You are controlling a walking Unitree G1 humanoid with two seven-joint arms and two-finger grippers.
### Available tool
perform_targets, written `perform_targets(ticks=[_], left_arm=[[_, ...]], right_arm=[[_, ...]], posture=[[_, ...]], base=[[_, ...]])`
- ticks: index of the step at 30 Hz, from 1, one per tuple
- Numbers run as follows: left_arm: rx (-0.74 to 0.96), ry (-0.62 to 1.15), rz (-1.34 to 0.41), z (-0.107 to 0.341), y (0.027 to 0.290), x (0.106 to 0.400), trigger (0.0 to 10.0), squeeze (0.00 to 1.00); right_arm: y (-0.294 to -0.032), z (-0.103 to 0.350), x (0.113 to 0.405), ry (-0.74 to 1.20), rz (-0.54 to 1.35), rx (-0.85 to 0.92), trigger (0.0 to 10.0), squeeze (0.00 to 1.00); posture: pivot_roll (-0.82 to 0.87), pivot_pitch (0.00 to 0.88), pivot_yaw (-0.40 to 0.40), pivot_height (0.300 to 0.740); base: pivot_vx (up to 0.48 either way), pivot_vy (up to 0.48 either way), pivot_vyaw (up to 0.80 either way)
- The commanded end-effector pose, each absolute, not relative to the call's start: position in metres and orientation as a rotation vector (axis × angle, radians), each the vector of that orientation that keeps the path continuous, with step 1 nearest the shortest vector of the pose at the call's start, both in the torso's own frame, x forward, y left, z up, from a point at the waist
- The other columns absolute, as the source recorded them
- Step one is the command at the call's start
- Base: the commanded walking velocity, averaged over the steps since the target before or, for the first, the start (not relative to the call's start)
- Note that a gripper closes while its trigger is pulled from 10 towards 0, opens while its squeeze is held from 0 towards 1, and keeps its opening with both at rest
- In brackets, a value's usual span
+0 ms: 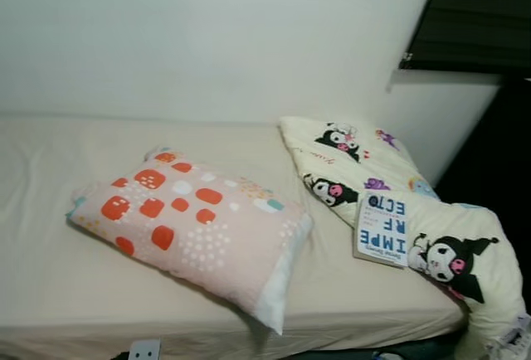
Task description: Clean up the room
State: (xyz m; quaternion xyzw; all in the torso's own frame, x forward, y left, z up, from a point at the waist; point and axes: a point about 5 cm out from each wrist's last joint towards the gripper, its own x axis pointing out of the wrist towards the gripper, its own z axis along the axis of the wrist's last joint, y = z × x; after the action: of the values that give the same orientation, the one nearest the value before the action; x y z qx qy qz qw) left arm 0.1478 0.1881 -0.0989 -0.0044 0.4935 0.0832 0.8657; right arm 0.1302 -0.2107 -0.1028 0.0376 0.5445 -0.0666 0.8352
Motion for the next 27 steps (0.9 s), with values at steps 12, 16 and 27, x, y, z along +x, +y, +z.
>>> perform_targets(ticks=[12,16,27], left_arm=[[-0.109,0.994,0.23,-0.099,0.188,0.147,10.0,0.0],[-0.107,0.991,0.226,-0.098,0.188,0.148,10.0,0.0],[-0.096,1.004,0.227,-0.099,0.189,0.146,10.0,0.0]], right_arm=[[-0.208,-0.099,0.143,1.122,-0.12,0.043,10.0,0.0],[-0.211,-0.098,0.143,1.126,-0.122,0.037,10.0,0.0],[-0.216,-0.1,0.137,1.143,-0.128,0.034,10.0,0.0]], posture=[[0.06,0.0,-0.085,0.74],[0.06,0.0,-0.085,0.74],[0.06,0.0,-0.082,0.74]], base=[[0.0,0.0,0.0],[0.0,0.0,0.0],[0.0,0.0,0.0]])
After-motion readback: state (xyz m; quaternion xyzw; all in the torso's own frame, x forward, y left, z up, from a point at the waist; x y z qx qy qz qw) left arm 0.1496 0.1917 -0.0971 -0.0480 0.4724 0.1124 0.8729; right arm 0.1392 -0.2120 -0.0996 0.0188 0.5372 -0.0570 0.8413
